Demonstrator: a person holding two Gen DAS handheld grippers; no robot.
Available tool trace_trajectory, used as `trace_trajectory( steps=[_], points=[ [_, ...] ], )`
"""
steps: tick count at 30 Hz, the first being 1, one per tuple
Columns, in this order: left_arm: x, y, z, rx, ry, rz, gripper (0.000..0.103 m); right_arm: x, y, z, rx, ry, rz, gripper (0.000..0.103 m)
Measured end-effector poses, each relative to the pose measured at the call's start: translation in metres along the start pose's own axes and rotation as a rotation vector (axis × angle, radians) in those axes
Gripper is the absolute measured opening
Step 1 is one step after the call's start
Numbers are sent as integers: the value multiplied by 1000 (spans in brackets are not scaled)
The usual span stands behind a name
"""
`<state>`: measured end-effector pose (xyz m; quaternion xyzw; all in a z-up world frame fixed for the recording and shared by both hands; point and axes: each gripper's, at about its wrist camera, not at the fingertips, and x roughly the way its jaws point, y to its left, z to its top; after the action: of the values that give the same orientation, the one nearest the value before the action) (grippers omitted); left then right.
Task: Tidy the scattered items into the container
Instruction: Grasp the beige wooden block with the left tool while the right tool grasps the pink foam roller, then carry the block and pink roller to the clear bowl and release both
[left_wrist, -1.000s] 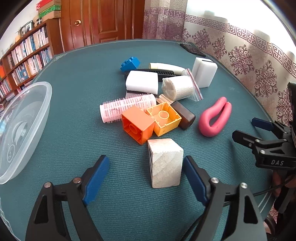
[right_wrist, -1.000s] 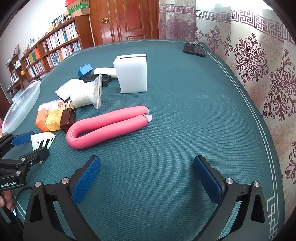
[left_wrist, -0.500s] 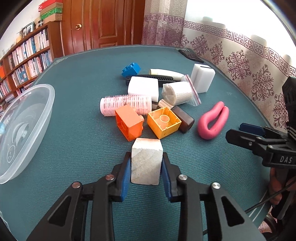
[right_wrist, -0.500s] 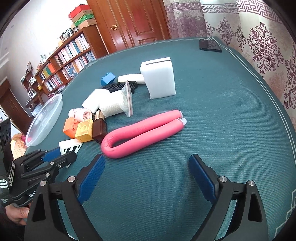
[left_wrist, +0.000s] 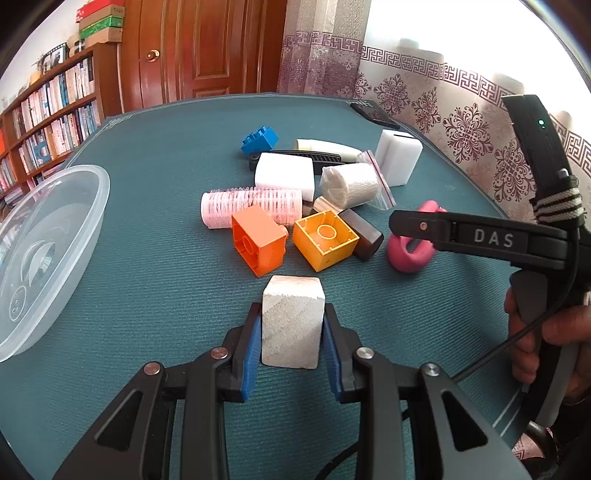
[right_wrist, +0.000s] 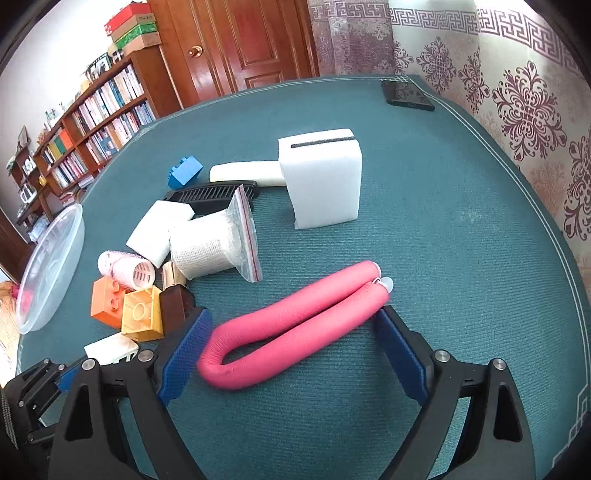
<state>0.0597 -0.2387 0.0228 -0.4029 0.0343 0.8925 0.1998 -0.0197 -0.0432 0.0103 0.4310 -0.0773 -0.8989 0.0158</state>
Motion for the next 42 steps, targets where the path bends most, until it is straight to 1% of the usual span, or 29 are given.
trace_trajectory(
  steps=[3,4,5,6,7,8,9,10,15,17,21,30,32,37,42],
  points=[
    [0,1,0,-2,-3,-7,34,1,2,0,-24,-3,-12,90],
    [0,0,-1,-3,-4,-7,34,1,2,0,-31,-3,-10,88],
    [0,0,-1,-2,-4,-8,34,0,2,0,-40,-5,-6,83],
    [0,0,-1,-4,-5,-9,34,-1,3,-1,-50,-7,0,80],
    [0,-1,-1,-6,-5,-10,34,-3,3,-2,-59,-12,15,71],
    [0,-1,-1,-8,-6,-13,34,-5,3,-4,-65,-15,44,58],
    [0,-1,-1,-13,-6,-16,34,-6,3,-5,-65,-14,77,52],
    [0,-1,-1,-15,-7,-18,34,-8,2,-7,-60,-12,102,43],
    [1,-2,0,-20,-7,-19,34,-12,-1,-13,-47,-19,131,36],
    [0,-1,0,-23,-9,-21,34,-15,-2,-14,-40,-25,130,30],
    [-1,1,-1,-32,-12,-26,34,-23,-2,-20,-34,-39,129,25],
    [-3,4,0,-55,-17,-25,34,-30,-1,-25,-38,-47,132,21],
    [-4,4,0,-56,-23,-24,33,-32,0,-25,-44,-55,135,17],
    [-7,6,1,-57,-33,-18,33,-37,6,-26,-69,-75,129,17],
    [-10,6,1,-51,-40,-24,33,-43,6,-27,-67,-92,134,17]
  ],
)
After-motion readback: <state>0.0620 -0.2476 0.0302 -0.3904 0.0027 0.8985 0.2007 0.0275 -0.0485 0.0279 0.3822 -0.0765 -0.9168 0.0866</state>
